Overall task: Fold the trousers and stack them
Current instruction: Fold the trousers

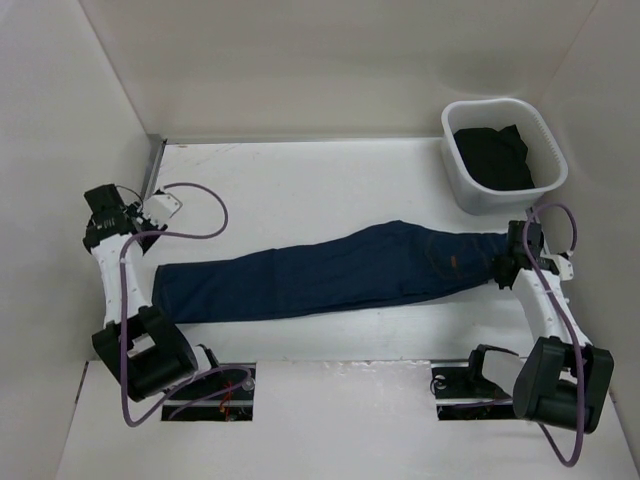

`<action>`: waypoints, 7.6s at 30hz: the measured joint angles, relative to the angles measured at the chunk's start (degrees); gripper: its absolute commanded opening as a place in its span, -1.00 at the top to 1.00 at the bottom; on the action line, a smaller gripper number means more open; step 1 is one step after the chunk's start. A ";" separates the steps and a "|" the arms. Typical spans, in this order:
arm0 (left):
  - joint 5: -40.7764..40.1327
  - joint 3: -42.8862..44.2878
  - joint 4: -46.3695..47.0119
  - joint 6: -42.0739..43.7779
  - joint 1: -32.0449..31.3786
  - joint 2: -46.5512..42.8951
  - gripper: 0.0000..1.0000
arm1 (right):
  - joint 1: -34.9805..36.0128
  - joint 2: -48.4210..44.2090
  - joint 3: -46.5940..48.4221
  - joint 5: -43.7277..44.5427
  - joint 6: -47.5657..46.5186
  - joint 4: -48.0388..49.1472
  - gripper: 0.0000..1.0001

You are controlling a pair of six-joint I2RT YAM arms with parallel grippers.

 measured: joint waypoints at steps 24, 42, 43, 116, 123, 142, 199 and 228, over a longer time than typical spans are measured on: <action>-6.29 -0.55 -8.70 -4.15 -14.58 22.27 0.20 | -4.28 -2.14 0.68 1.70 -8.52 4.92 0.80; -5.29 4.76 -21.75 -0.44 -17.42 25.44 0.31 | -4.94 -0.72 0.72 1.90 -6.67 5.11 0.77; -6.08 4.72 -21.79 -0.17 -17.68 25.97 0.31 | -4.94 -0.66 0.74 1.92 -6.64 5.11 0.77; -5.86 17.38 -21.09 -1.77 -16.15 36.41 0.37 | -6.38 -2.27 -0.31 0.13 -8.26 7.76 0.69; -6.14 17.38 -22.16 -1.92 -16.11 36.70 0.86 | -6.38 -2.27 -0.31 0.13 -8.26 7.76 0.68; -7.37 20.72 -14.95 -2.32 -16.13 33.42 1.00 | -6.51 -2.80 -1.38 -0.26 -9.20 7.74 0.68; -8.11 13.77 -12.26 -4.79 -32.79 27.85 0.34 | -9.31 -10.32 -3.34 0.17 -5.68 -6.40 -0.31; -8.26 13.81 -11.63 -7.32 -26.34 31.12 0.34 | -11.56 17.90 6.19 -4.37 -5.60 -2.99 0.50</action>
